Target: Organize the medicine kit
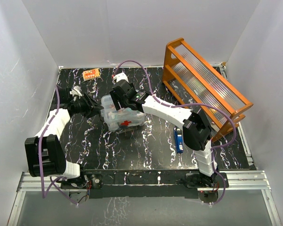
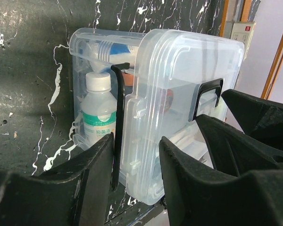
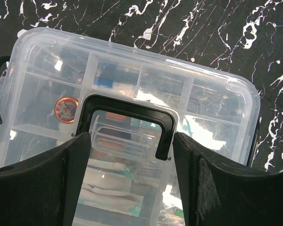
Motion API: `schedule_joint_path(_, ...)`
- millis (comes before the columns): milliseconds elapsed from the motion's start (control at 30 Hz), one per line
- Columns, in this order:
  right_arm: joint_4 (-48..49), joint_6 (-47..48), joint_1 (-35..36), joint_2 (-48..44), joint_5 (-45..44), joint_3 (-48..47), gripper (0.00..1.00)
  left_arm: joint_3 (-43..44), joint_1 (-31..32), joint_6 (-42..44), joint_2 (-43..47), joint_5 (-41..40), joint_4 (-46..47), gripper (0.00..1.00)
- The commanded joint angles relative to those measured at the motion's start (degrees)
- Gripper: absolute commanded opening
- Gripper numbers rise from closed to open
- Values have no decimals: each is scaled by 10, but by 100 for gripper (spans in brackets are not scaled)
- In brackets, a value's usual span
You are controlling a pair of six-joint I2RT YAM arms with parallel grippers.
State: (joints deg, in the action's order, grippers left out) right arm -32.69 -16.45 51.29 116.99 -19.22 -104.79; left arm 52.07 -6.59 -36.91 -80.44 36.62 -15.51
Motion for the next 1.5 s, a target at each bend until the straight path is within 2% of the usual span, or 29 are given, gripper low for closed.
schedule_joint_path(0, -28, -9, 1, 29, 8, 10, 67, 33, 3, 15, 2, 20, -31, 40)
schedule_joint_path(167, -27, -10, 1, 31, 9, 12, 67, 44, 14, 18, 2, 19, -39, 37)
schedule_joint_path(400, -29, -10, 1, 32, 8, 16, 65, 65, 34, 37, -2, -33, -75, 37)
schedule_joint_path(633, -26, -12, 1, 34, 10, 20, 63, 92, 67, 50, -13, -84, -108, 28)
schedule_joint_path(933, -27, -17, 1, 37, 5, 24, 62, 139, 105, 64, -26, -184, -167, 22)
schedule_joint_path(1200, -30, -29, 1, 33, 4, 17, 60, 150, 112, 61, -28, -173, -170, 15)
schedule_joint_path(1333, -30, -38, -1, 22, 9, 2, 60, 160, 112, 61, -24, -183, -180, 23)
schedule_joint_path(1467, -33, -42, -9, -8, 13, -31, 62, 202, 112, 81, -18, -223, -215, 40)
